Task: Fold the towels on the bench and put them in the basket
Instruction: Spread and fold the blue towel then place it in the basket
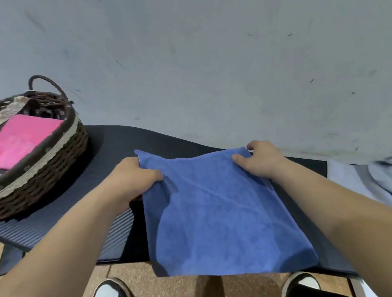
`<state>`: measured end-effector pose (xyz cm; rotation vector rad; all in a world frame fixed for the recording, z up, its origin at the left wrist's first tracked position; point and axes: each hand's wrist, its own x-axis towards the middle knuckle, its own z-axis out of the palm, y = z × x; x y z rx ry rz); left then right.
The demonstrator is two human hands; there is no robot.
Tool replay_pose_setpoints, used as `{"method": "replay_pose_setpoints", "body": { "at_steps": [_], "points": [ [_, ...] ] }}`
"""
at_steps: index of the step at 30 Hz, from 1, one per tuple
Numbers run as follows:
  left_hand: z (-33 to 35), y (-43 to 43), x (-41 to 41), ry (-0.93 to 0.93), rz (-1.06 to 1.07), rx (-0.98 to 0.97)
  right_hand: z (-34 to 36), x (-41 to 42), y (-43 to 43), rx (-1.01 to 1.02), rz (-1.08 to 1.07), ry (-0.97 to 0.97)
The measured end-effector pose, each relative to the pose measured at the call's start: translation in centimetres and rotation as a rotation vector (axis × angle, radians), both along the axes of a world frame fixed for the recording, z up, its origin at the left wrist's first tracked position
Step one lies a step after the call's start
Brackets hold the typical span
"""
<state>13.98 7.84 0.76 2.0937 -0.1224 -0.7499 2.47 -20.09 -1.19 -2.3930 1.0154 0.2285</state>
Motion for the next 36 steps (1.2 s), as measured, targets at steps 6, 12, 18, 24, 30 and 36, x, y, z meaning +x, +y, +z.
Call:
{"method": "replay_pose_setpoints", "body": {
  "at_steps": [6, 12, 18, 24, 30, 36],
  "points": [
    [-0.7, 0.1, 0.5, -0.177, -0.043, -0.006, -1.9, 0.3, -0.8, 0.055, -0.144, -0.212],
    [-3.2, -0.3, 0.9, -0.269, 0.044, 0.063, -2.4, -1.4, -0.9, -0.014, -0.213, -0.317],
    [-2.8, -0.5, 0.7, -0.088, 0.209, -0.187, -2.5, -2.6, -1.4, -0.044, -0.275, -0.324],
    [-1.2, 0.1, 0.2, -0.046, 0.224, 0.034, -1.5, -2.9, 1.6, -0.455, 0.117, -0.299],
    [-0.7, 0.1, -0.8, 0.033, -0.016, 0.143, -2.4, -3.1, 8.7, -0.164, 0.508, -0.016],
    [-0.9, 0.3, 0.0, 0.012, 0.039, -0.046, -3.6, -3.4, 8.6, -0.206, 0.546, 0.084]
  ]
}}
